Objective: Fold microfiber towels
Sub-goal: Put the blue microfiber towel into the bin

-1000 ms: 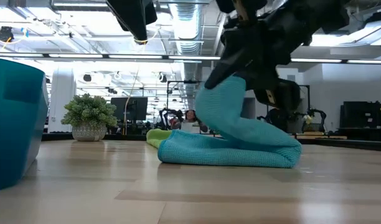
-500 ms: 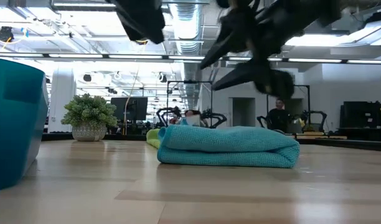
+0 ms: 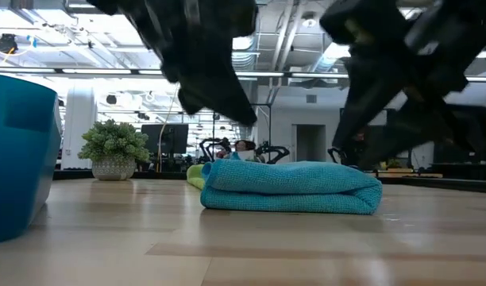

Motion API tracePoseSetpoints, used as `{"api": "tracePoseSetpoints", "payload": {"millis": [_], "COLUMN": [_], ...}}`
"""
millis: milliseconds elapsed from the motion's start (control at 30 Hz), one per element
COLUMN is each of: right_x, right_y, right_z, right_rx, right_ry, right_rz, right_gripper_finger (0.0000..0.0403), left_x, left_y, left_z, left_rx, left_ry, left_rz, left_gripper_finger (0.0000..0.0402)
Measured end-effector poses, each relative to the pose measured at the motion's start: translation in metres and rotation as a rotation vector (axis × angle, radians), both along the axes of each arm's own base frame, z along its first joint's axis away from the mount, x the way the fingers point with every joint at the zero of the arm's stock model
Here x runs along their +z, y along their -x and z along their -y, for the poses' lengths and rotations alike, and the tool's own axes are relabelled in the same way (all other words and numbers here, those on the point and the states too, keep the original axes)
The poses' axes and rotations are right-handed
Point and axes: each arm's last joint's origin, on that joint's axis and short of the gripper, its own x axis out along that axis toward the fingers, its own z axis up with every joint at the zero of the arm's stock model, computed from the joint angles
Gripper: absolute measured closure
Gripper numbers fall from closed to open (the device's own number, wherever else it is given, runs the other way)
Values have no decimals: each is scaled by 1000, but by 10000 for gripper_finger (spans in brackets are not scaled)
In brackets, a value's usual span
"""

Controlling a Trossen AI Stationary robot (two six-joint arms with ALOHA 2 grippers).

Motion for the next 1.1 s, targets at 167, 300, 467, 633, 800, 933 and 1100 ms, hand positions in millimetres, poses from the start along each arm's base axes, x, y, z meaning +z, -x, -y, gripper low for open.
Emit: {"api": "tracePoseSetpoints", "payload": {"millis": [167, 300, 467, 633, 800, 933, 1100], "right_x": [-14, -17, -20, -24, -24, -24, -24], "right_y": [-7, -8, -8, -6, -8, -8, -8], "right_z": [1, 4, 7, 15, 21, 21, 21], "right_rx": [-47, -68, -69, -61, -67, -57, -52], "right_ry": [-25, -28, -32, -15, -5, 2, 1], "right_rz": [-9, -24, -60, -132, -141, -144, -146], "right_gripper_finger": [207, 205, 206, 209, 209, 209, 208], "left_x": [-28, -47, -51, -34, -1, 11, 12], "left_y": [-11, -12, -11, -10, -5, 2, 14], "left_z": [-3, -6, -12, -21, -30, -34, -31], "left_rx": [12, 23, 58, 115, 189, 280, 348], "left_ry": [-22, -37, -42, 1, 94, 163, 263], "left_rz": [-71, -151, -195, -190, -217, -251, -373], "left_gripper_finger": [402, 402, 401, 401, 401, 391, 315]}}
